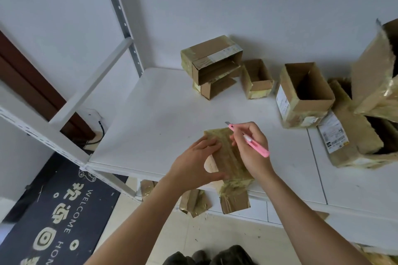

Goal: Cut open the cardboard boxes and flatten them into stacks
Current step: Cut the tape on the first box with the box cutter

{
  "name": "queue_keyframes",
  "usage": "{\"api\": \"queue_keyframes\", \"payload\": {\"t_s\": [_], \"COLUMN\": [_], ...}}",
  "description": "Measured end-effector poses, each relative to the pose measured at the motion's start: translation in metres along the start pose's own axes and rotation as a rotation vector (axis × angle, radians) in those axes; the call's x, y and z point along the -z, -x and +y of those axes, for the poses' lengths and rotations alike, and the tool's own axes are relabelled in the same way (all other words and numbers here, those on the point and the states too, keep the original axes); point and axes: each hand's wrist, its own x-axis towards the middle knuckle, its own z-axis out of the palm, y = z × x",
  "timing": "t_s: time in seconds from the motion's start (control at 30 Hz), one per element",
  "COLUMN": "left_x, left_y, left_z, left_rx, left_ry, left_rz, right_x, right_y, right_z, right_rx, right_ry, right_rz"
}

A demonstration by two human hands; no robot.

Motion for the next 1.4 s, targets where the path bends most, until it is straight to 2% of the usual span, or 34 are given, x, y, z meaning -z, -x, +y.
{"api": "queue_keyframes", "payload": {"t_s": [0.23, 0.47, 0.67, 1.07, 1.4], "left_x": [0.002, 0.004, 0.006, 0.005, -0.001], "left_y": [-0.001, -0.002, 0.000, 0.001, -0.003], "left_z": [-0.002, -0.001, 0.004, 0.009, 0.009], "left_rx": [0.022, 0.047, 0.098, 0.143, 0.095], "left_ry": [0.150, 0.174, 0.151, 0.038, -0.132], "left_rz": [-0.014, -0.042, -0.055, -0.051, 0.000], "right_x": [0.000, -0.003, 0.000, 0.014, 0.043], "right_y": [-0.002, -0.001, -0.008, 0.001, 0.029], "right_z": [0.007, 0.009, 0.011, 0.001, -0.008], "right_rx": [0.031, 0.126, 0.217, 0.107, -0.026], "right_ry": [0.114, 0.216, 0.323, 0.367, 0.337], "right_rz": [-0.061, -0.114, -0.228, -0.365, -0.407]}}
